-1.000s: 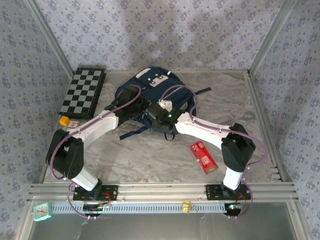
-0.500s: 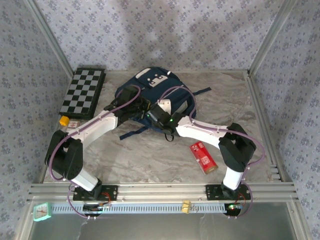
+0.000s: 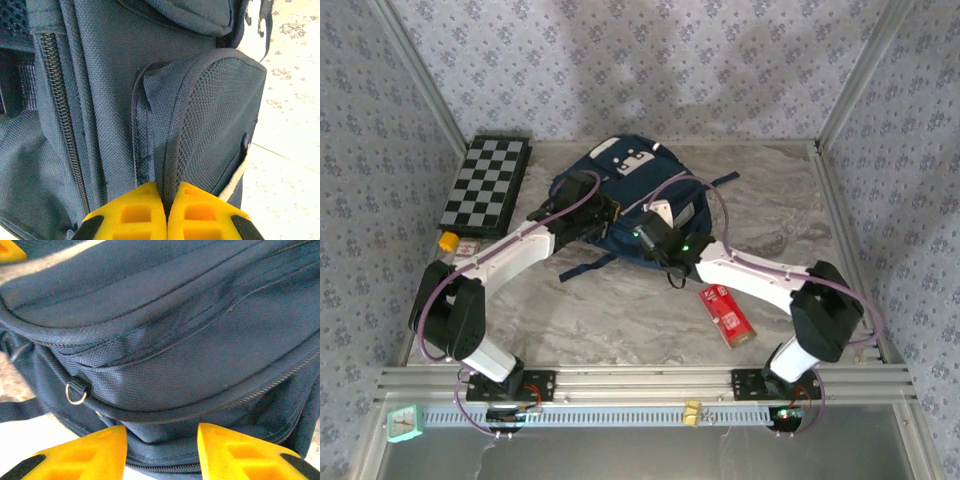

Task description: Pack the student bag

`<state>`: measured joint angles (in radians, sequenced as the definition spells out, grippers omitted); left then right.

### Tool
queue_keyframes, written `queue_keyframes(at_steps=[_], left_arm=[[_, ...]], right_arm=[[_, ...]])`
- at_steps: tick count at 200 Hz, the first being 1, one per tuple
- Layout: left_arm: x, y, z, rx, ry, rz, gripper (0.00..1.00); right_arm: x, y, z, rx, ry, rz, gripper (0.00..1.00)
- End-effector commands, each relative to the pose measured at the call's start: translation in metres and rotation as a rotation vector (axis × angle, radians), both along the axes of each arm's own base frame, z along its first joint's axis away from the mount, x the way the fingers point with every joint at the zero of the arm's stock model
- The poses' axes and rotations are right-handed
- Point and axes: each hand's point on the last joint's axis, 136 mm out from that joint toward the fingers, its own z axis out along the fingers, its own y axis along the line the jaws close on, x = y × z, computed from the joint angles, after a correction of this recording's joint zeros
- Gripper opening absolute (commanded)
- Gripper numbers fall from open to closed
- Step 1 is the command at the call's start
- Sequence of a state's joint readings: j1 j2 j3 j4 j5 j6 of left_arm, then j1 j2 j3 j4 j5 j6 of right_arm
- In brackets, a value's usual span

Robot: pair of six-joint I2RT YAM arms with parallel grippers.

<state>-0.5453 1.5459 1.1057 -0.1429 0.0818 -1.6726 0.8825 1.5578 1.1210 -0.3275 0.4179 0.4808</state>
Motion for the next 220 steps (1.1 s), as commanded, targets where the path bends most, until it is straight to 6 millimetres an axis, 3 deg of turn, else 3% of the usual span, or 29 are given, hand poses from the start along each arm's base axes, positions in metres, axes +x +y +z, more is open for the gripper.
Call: queue_keyframes(at_steps=[1, 28, 49, 87, 112, 190, 220], left_arm=[[0.004, 0.014, 0.024, -0.013, -0.048, 0.062, 0.0], [0.005, 0.014, 0.027, -0.011, -0.052, 0.059, 0.0], [0.005, 0.012, 0.028, -0.015, -0.053, 0.058, 0.0], [0.005, 0.012, 0.027, -0.015, -0.051, 0.059, 0.0], [0.006, 0.012, 0.029, -0.018, -0.055, 0.058, 0.0], [0.005, 0.009, 0.026, -0.014, -0.047, 0.051, 0.0], [0.005, 0.009, 0.024, -0.013, -0.04, 0.053, 0.0]], right_arm=[[-0.017, 0.015, -0.002, 0.037, 0.053, 0.192, 0.41], [-0.019, 0.024, -0.012, 0.118, 0.109, 0.204, 0.33], [-0.017, 0.037, -0.016, 0.167, 0.109, 0.198, 0.33], [0.004, 0.045, -0.025, 0.193, 0.057, 0.15, 0.32], [0.015, 0.04, -0.036, 0.148, 0.004, 0.096, 0.35], [0.034, 0.062, -0.028, 0.182, -0.134, 0.165, 0.29], [0.036, 0.063, -0.018, 0.186, -0.164, 0.177, 0.2]])
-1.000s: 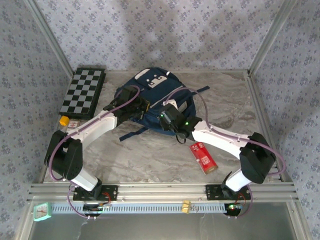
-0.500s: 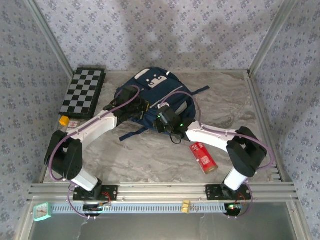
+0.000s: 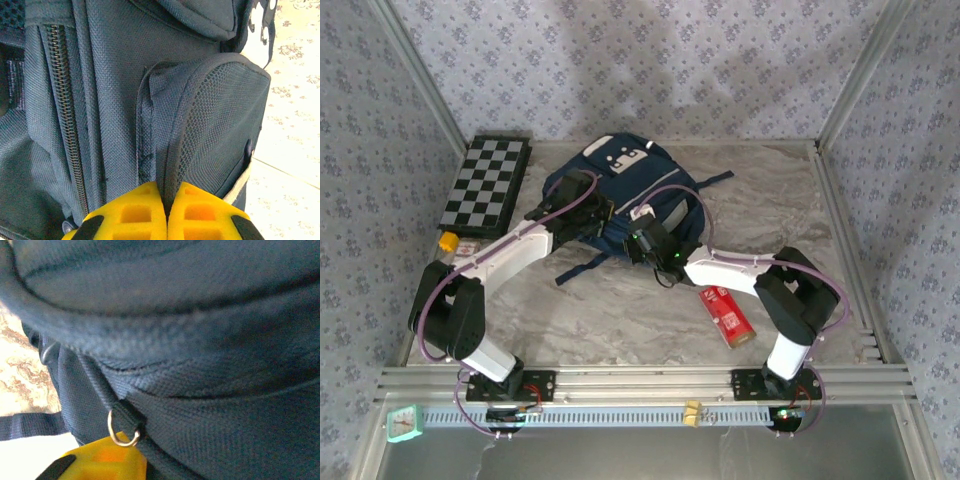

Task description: Pack the student bag

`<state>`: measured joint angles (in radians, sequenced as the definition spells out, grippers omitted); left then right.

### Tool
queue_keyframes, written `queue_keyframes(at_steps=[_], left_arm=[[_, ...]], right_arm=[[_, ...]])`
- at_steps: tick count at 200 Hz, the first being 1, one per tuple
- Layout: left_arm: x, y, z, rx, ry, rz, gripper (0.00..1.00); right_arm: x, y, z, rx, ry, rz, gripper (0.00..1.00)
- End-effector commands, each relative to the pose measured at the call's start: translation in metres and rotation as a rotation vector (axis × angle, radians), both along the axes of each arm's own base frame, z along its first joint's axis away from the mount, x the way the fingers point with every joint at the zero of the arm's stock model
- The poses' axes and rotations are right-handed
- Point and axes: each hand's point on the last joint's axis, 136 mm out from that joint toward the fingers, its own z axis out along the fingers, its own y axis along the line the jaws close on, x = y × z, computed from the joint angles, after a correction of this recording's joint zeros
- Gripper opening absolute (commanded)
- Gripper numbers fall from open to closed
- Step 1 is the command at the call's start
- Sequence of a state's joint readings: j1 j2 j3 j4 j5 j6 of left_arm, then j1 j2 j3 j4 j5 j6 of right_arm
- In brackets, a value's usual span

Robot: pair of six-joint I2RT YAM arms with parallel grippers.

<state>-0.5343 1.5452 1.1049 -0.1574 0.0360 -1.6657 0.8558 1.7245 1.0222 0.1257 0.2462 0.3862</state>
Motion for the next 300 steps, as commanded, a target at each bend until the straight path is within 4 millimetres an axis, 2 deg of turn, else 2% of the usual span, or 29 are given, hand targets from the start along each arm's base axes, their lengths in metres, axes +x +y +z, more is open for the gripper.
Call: queue_keyframes(at_steps=[1, 51, 79, 107, 137, 152, 173, 189, 243, 277, 300], left_arm=[[0.0, -0.003, 0.027, -0.049, -0.037, 0.009, 0.0], [0.001, 0.001, 0.025, -0.036, -0.037, 0.011, 0.0], [0.004, 0.011, 0.026, 0.011, -0.06, 0.002, 0.0], [0.005, 0.022, 0.016, 0.073, -0.034, -0.004, 0.0], [0.012, 0.023, 0.01, 0.091, -0.036, -0.05, 0.0], [0.014, 0.018, 0.011, 0.11, -0.031, -0.095, 0.0], [0.018, 0.001, 0.006, 0.074, -0.013, -0.154, 0.0], [0.017, -0.003, 0.005, 0.071, -0.013, -0.158, 0.0], [0.015, -0.001, 0.008, 0.072, -0.014, -0.163, 0.0], [0.014, -0.002, 0.007, 0.048, -0.014, -0.156, 0.0], [0.014, 0.003, 0.005, 0.095, -0.002, -0.171, 0.0]], right_arm=[[0.01, 0.008, 0.023, 0.04, -0.101, 0.011, 0.2], [0.003, -0.015, 0.022, -0.006, -0.062, -0.046, 0.0], [-0.009, -0.037, 0.018, -0.084, -0.065, -0.088, 0.0], [-0.022, -0.053, 0.014, -0.107, -0.046, -0.069, 0.0], [-0.043, -0.07, 0.007, -0.179, -0.007, -0.027, 0.0], [-0.052, -0.068, 0.006, -0.166, 0.009, 0.022, 0.0], [-0.054, -0.054, 0.014, -0.095, 0.034, 0.055, 0.0], [-0.05, -0.049, 0.019, -0.06, 0.049, 0.046, 0.0], [-0.042, -0.075, 0.02, -0.048, 0.054, 0.0, 0.0], [-0.042, -0.082, 0.017, -0.099, 0.049, -0.002, 0.0], [-0.042, -0.1, 0.016, -0.18, 0.055, -0.043, 0.0]])
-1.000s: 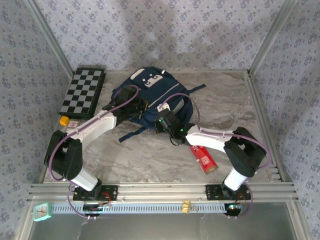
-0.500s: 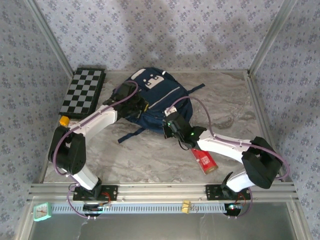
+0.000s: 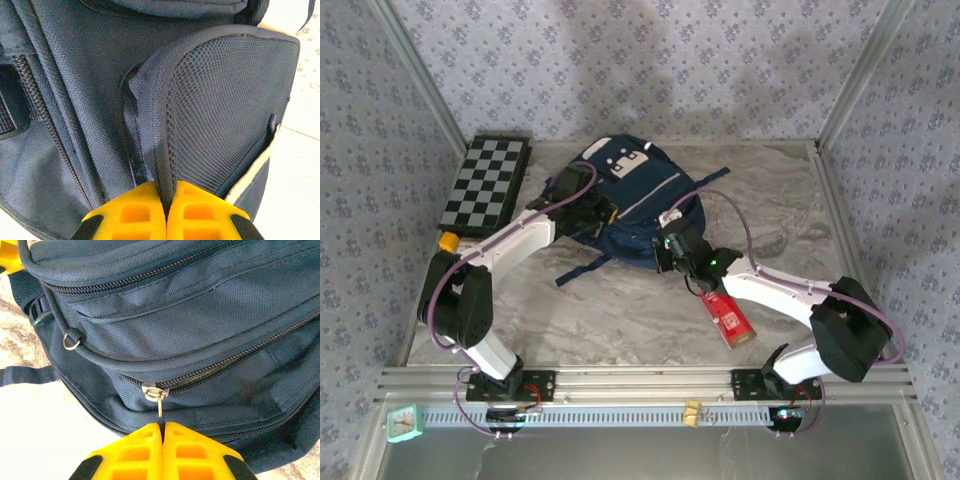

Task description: Pack the student bag

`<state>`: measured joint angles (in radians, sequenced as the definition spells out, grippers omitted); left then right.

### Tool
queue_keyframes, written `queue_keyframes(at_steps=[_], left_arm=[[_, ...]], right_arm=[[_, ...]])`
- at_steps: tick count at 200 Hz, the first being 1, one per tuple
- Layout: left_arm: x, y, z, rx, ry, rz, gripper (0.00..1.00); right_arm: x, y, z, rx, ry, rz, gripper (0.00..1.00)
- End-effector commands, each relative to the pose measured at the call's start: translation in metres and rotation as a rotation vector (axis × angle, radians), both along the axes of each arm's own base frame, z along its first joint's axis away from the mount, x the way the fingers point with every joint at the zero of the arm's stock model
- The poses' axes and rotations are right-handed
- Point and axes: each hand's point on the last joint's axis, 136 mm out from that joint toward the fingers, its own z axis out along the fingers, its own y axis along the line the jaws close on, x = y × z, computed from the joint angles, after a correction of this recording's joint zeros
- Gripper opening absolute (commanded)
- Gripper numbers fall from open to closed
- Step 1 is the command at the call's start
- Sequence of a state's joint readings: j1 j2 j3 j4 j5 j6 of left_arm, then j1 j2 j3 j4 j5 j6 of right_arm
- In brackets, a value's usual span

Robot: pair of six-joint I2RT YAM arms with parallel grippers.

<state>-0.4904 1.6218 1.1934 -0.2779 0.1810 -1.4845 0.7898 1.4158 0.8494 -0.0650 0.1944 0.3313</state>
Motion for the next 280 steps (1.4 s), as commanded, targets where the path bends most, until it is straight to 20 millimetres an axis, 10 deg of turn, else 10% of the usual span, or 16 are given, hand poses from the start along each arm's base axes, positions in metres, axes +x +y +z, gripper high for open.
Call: queue_keyframes(at_steps=[1, 21, 69, 130, 280], left_arm=[[0.015, 0.009, 0.02, 0.015, -0.062, 0.009, 0.0], [0.016, 0.011, 0.014, 0.054, -0.064, -0.032, 0.0], [0.023, -0.015, 0.014, 0.028, -0.096, -0.183, 0.0], [-0.031, 0.008, 0.01, -0.009, -0.061, -0.137, 0.56], [-0.056, -0.039, -0.048, -0.2, -0.017, 0.078, 0.58]], right_arm=[[-0.004, -0.031, -0.005, -0.132, 0.016, -0.054, 0.0], [0.004, -0.045, -0.004, -0.115, 0.038, -0.083, 0.0], [-0.01, 0.02, 0.009, 0.056, 0.05, 0.076, 0.0], [-0.006, 0.014, 0.007, 0.051, 0.061, 0.022, 0.0], [-0.006, 0.012, -0.001, 0.063, 0.073, -0.006, 0.0]])
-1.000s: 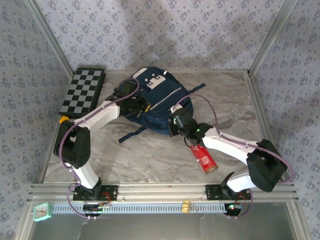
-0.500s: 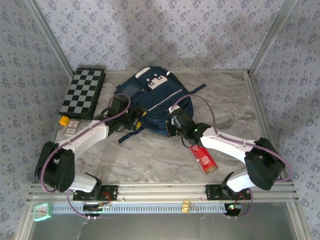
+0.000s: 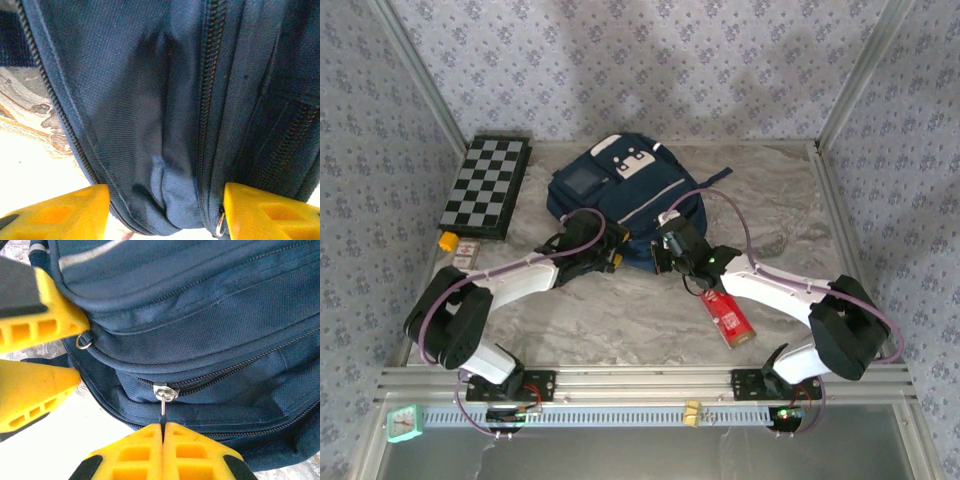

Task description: Pack the student bag

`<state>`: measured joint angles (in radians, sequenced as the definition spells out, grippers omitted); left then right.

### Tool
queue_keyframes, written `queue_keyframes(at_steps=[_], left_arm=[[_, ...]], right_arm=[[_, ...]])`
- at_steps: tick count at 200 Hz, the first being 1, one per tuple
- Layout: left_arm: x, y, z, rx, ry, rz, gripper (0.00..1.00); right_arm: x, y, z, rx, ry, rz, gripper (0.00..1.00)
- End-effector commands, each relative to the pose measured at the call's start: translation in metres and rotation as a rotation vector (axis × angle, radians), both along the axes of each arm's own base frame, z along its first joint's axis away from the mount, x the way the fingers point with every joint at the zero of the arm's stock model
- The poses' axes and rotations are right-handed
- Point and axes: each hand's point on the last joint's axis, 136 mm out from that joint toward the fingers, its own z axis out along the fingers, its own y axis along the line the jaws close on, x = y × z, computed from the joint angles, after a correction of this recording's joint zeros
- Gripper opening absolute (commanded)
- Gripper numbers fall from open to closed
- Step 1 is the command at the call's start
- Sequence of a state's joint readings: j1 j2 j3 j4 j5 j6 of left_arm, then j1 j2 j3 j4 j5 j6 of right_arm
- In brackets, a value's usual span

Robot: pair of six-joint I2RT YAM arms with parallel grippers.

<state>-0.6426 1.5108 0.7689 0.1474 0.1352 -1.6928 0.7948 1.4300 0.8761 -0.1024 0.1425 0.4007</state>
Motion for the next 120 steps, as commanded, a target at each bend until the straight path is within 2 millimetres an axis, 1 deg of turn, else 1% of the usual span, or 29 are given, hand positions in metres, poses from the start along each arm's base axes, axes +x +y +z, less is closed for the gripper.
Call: queue_keyframes(at_steps=[1, 15, 42, 78, 94, 106, 120], left_arm=[[0.01, -0.013, 0.007, -0.056, -0.012, 0.059, 0.58], [0.013, -0.015, 0.009, -0.054, -0.025, 0.076, 0.57], [0.018, -0.016, 0.022, -0.044, -0.061, 0.112, 0.53], [0.019, -0.021, 0.035, -0.069, -0.11, 0.178, 0.43], [0.017, -0.025, 0.04, -0.07, -0.13, 0.191, 0.41], [0.017, -0.027, 0.039, -0.054, -0.121, 0.199, 0.41], [0.022, -0.031, 0.039, -0.063, -0.139, 0.214, 0.38]], right_arm=[[0.0, 0.002, 0.001, 0.012, 0.003, -0.004, 0.0], [-0.001, 0.003, 0.001, 0.01, 0.003, 0.001, 0.0], [-0.002, 0.004, -0.001, 0.011, 0.004, 0.008, 0.0], [-0.002, 0.002, -0.004, 0.007, 0.003, 0.001, 0.0], [-0.002, 0.003, -0.004, 0.011, 0.001, 0.001, 0.0], [-0.002, 0.003, -0.005, 0.011, 0.002, 0.001, 0.0], [-0.002, 0.004, -0.006, 0.011, 0.004, 0.001, 0.0]])
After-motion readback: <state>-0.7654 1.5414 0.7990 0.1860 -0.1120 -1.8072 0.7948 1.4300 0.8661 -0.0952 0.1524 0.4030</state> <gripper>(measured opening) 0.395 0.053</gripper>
